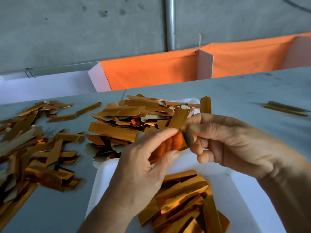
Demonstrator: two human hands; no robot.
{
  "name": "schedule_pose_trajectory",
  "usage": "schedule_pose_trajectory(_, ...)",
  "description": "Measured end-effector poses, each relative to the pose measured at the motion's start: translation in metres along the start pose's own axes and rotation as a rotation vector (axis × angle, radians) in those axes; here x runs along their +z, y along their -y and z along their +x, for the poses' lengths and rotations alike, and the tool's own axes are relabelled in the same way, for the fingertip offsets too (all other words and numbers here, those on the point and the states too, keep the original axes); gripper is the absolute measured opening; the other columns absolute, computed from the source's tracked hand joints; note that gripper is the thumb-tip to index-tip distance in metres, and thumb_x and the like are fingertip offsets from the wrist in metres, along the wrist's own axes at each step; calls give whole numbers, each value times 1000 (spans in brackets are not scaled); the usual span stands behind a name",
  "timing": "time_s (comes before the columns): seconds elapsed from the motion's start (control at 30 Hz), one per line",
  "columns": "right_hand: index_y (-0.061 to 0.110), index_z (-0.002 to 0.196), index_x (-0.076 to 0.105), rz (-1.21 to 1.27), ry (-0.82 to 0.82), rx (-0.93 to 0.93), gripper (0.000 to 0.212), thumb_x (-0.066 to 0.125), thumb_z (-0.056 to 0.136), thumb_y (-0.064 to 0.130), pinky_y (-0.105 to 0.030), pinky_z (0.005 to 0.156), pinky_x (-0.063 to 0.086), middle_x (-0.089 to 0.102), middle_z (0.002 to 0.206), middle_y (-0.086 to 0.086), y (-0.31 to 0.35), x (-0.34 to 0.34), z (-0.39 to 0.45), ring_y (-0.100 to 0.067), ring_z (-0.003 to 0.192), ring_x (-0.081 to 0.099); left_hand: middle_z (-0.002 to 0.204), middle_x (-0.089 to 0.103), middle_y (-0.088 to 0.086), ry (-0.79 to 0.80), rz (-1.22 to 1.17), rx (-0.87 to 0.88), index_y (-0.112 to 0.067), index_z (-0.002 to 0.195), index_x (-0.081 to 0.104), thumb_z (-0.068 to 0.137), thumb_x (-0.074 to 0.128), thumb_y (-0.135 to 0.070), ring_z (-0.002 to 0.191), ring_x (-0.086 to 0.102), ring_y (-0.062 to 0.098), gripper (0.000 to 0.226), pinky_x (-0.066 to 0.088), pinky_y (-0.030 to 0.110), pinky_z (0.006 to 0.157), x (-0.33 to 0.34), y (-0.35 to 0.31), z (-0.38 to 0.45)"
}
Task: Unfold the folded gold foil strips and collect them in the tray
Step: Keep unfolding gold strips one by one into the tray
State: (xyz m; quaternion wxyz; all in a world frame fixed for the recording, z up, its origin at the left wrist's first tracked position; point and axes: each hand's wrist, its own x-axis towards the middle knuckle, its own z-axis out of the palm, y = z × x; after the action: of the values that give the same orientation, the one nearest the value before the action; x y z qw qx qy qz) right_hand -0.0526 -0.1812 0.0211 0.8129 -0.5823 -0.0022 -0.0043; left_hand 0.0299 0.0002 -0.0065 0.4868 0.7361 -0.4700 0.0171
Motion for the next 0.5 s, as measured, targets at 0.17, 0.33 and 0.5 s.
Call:
schedule_pose_trajectory(0.17,9,86,67,-119,-36,18,19,76,71,15,-20,48,51,57,60,-4,-1,1,0,-11,50,56,114,60,-23,29,27,10,-34,121,60,83,62,-39,111,56,2,38,48,13,86,3,-1,0)
schedule_pose_trajectory(0.33,7,85,64,-208,-79,31,21,71,66,12,-21,47,51,58,63,-11,0,3,0,-14,49,55,116,59,-25,38,58,5,-33,121,60,83,60,-34,111,55,-4,38,47,11,87,4,-1,0)
schedule_pose_trajectory(0.5,13,76,68,-250,-92,36,9,72,67,13,-21,48,50,58,60,-10,2,3,-1,-15,50,55,114,56,-26,52,70,-18,-36,120,60,82,57,-38,110,54,-3,38,47,12,88,5,-2,-1)
